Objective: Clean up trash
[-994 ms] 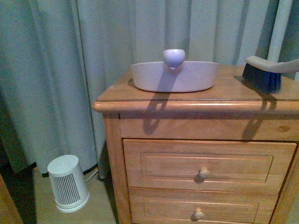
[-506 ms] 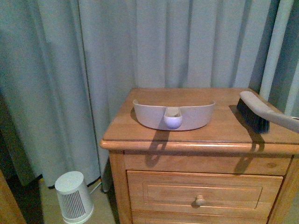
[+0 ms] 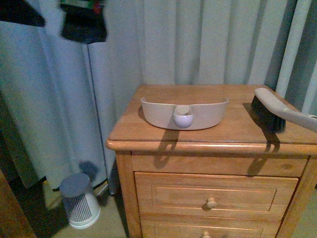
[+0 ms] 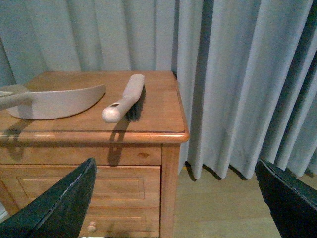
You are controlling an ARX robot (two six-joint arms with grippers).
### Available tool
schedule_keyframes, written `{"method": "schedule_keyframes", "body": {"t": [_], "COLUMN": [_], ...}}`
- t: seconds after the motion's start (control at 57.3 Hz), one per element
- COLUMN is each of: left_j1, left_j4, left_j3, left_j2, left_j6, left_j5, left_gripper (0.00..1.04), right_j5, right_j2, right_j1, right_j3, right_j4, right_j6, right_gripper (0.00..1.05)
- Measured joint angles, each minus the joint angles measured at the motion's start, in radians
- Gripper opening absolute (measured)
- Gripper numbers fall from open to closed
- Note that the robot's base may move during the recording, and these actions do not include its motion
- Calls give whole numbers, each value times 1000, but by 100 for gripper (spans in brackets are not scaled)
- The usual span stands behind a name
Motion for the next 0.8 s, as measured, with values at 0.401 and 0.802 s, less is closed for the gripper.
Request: {"method": "schedule_keyframes", "body": {"t": [0.401, 0.802], "left_j1": [-200, -219], "left_j4": [-117, -163], "left_j3": [441, 525], "left_j2": [510, 662], "left_j6": [-172, -236], "left_j5": [-148, -233], "left_gripper": [97, 97], "right_j5": [0, 0], "right_j2": [0, 0], "right_j1": [0, 0], "right_j3": [0, 0], "right_j4": [0, 0], "right_j6": [0, 0], "right_gripper": [97, 97]}}
